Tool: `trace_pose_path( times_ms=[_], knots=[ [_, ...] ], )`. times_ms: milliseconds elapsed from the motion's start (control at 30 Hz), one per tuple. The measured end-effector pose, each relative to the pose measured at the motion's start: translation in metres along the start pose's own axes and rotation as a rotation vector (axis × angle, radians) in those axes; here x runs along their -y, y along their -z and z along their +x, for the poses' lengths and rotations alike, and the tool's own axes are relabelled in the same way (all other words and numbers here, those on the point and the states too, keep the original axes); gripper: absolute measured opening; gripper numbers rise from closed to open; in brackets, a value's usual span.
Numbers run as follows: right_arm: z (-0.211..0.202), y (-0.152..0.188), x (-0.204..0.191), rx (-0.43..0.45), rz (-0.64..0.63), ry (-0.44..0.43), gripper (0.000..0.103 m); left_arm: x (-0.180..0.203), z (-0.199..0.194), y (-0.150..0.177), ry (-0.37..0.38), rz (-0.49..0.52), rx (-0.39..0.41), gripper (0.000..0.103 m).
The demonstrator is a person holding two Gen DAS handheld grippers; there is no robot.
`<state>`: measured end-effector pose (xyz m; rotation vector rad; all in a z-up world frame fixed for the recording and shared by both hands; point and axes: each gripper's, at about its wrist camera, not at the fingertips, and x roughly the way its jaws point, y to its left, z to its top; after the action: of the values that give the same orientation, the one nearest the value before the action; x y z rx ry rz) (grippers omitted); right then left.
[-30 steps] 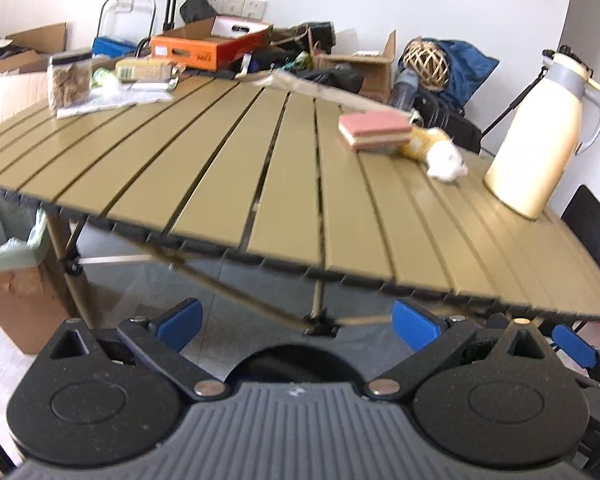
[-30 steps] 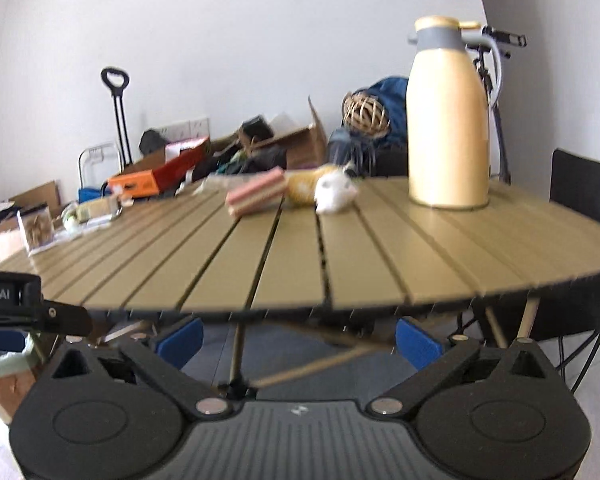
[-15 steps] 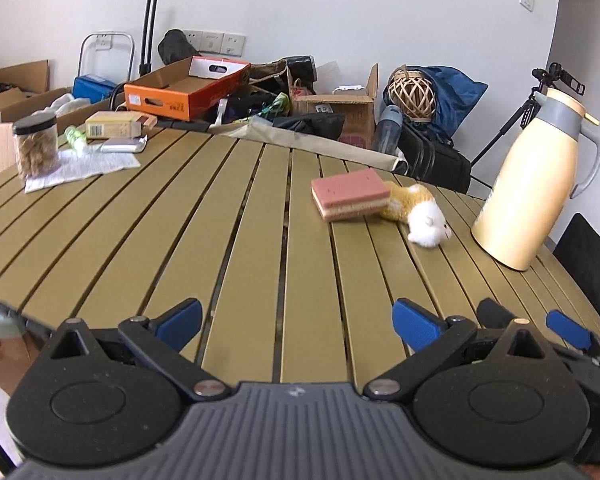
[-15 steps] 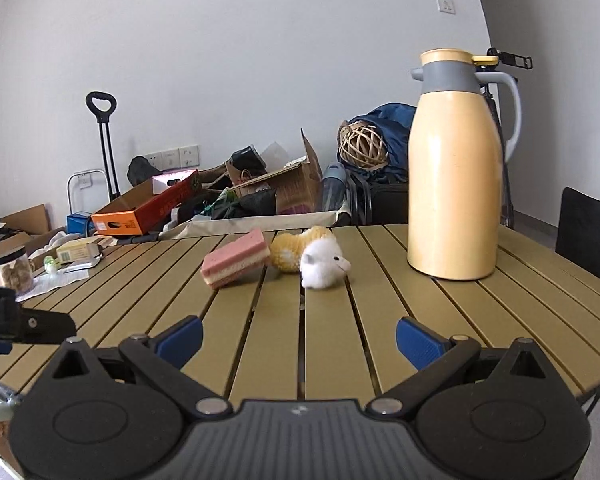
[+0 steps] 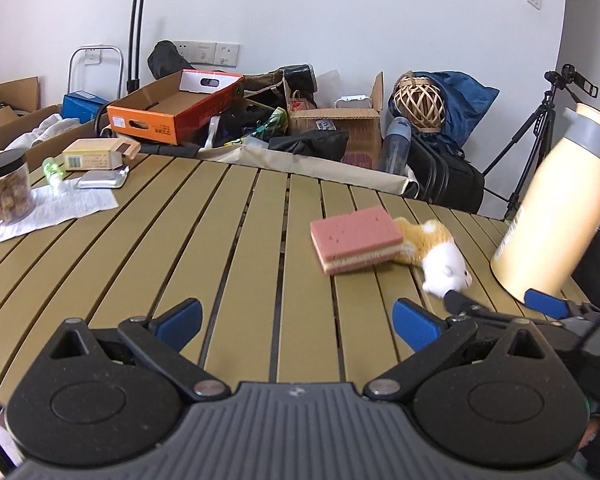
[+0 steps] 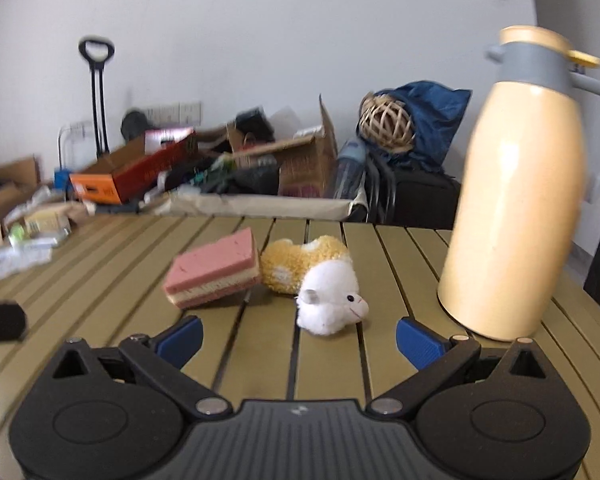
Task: Collect trash
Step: 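Grasp the plush toy with the right tool while the left tool grasps the pink sponge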
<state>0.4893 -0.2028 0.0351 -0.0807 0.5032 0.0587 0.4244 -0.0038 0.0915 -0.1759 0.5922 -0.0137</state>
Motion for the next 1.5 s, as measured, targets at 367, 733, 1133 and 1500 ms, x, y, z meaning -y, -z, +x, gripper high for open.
trace_pose_path(
  times_ms=[367, 733, 1133, 1500],
  knots=[
    [0.09, -0.018, 0.018, -0.101, 0.065, 0.046, 0.103, 0.016, 0.056, -0.026, -0.022, 0.01, -0.016, 0.103],
    [0.143, -0.031, 0.022, -0.168, 0.111, 0.041, 0.089, 0.008, 0.083, -0.034, -0.044, -0.028, -0.038, 0.103],
    [0.131, -0.025, 0.029, -0.172, 0.156, 0.016, 0.049, 0.005, 0.095, -0.035, -0.062, -0.049, -0.072, 0.103],
    [0.062, -0.01, 0.073, -0.068, 0.292, 0.06, 0.049, 0.015, 0.092, -0.035, -0.047, -0.045, -0.079, 0.103]
  ],
)
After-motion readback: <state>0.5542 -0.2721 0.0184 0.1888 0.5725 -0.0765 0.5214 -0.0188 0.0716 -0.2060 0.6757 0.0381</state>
